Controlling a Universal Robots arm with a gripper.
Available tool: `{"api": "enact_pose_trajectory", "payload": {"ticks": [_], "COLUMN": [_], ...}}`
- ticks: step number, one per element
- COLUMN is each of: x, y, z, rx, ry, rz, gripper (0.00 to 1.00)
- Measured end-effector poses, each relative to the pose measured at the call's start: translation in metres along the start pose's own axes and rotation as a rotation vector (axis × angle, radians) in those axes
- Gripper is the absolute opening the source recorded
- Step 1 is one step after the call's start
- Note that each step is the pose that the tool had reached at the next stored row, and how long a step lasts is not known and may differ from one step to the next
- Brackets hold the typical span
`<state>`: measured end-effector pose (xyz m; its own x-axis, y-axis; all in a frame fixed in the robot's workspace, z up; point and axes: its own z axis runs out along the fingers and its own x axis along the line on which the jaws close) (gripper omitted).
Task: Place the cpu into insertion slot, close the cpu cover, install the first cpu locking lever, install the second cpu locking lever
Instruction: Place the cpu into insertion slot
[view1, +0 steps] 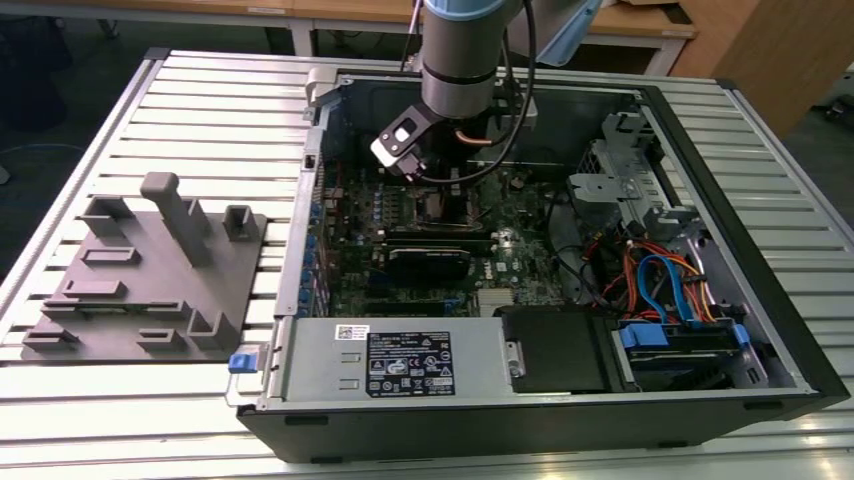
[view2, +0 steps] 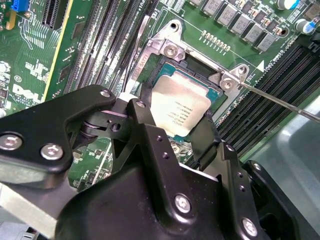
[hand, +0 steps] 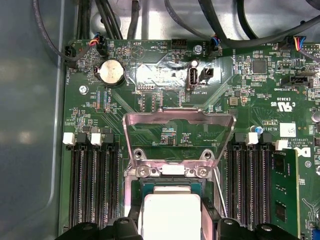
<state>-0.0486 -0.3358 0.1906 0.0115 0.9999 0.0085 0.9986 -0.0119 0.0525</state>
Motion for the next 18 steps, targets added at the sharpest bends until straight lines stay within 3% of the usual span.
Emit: {"api": "enact_pose_trajectory", "payload": {"ticks": [11,15,16,18], "x": [0.0,0.0002,0.0,0.0], "y": [-0.0002,-0.0001,-0.0002,-0.0001], "z": [0.0013,0.0019,0.0016,0.0016], "rx": [0.0002,-0.0006,-0.0001,0.0001], "ry": [-0.0001,0.001,0.0002,-0.0001], "rz": [0.0,0.0,0.0,0.0], "gripper": [0.54,0.6,0.67,0.67]}}
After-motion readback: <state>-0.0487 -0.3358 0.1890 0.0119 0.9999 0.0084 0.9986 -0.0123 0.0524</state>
